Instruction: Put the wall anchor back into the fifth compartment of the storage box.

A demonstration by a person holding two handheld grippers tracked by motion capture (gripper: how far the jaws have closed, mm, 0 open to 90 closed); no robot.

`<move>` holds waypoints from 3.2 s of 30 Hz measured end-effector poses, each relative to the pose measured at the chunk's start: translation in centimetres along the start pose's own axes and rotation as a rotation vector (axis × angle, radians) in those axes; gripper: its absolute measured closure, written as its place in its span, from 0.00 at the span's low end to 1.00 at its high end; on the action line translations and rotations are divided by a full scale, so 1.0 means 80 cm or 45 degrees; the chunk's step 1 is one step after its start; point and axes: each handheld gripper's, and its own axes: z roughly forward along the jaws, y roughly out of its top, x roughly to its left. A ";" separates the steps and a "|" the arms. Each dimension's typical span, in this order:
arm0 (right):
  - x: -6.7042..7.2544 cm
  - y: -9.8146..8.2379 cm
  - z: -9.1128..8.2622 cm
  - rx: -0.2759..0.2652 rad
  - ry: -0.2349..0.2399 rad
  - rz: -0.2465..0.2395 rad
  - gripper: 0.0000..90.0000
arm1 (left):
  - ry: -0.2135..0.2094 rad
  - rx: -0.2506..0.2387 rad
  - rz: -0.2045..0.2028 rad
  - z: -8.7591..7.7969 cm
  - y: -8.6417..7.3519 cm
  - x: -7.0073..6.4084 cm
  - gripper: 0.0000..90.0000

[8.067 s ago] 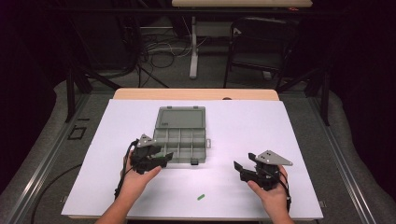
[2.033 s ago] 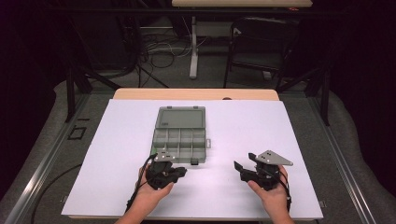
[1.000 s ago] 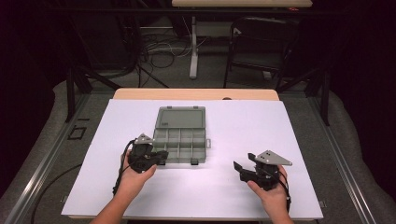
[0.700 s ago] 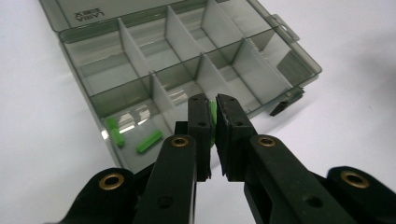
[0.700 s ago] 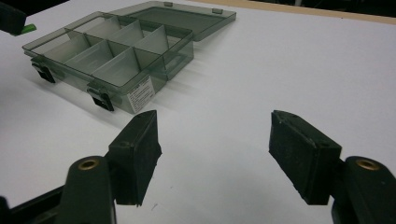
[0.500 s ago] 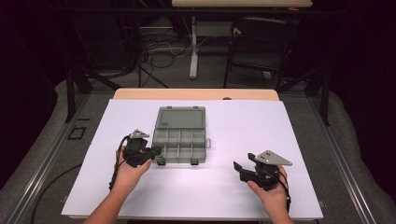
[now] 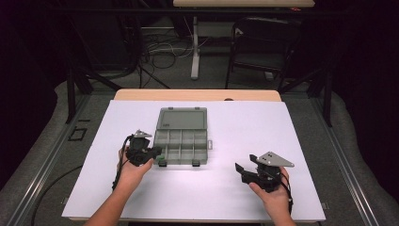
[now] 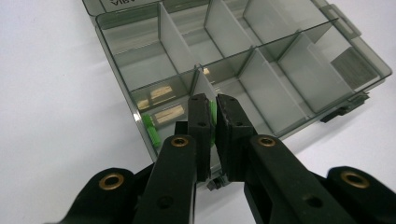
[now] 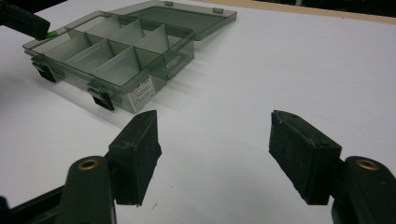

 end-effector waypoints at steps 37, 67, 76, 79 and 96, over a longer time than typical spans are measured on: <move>0.000 -0.001 0.002 -0.021 -0.001 0.002 0.36 | 0.023 0.043 0.007 0.017 -0.002 0.006 0.91; 0.002 -0.002 0.005 0.019 0.004 0.001 0.37 | -0.026 -0.152 -0.001 -0.009 -0.001 0.013 0.47; 0.002 -0.004 0.010 0.011 0.013 0.011 0.37 | 0.001 -0.170 0.003 -0.011 0.001 0.020 0.44; 0.003 -0.004 0.011 0.006 0.009 0.003 0.37 | 0.009 -0.185 -0.004 -0.015 0.003 0.024 0.44; 0.020 0.006 0.038 0.130 0.065 -0.051 0.42 | -0.041 -0.203 -0.065 -0.013 0.017 0.048 0.43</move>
